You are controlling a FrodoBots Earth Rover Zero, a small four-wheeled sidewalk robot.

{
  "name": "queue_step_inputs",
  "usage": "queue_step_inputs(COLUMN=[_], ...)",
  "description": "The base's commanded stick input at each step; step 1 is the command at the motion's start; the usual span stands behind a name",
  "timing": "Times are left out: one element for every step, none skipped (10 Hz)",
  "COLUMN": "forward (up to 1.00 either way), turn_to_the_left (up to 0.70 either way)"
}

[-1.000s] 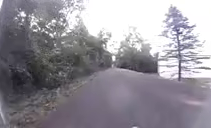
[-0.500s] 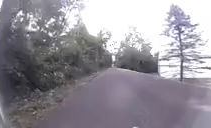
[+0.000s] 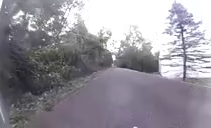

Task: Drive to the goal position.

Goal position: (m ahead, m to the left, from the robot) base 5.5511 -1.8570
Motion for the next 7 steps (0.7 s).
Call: queue_step_inputs(forward=[0.70, 0.70, 0.70, 0.70, 0.70, 0.70, 0.70], turn_to_the_left=[0.00, 0.00, 0.00, 0.00, 0.00, 0.00, 0.00])
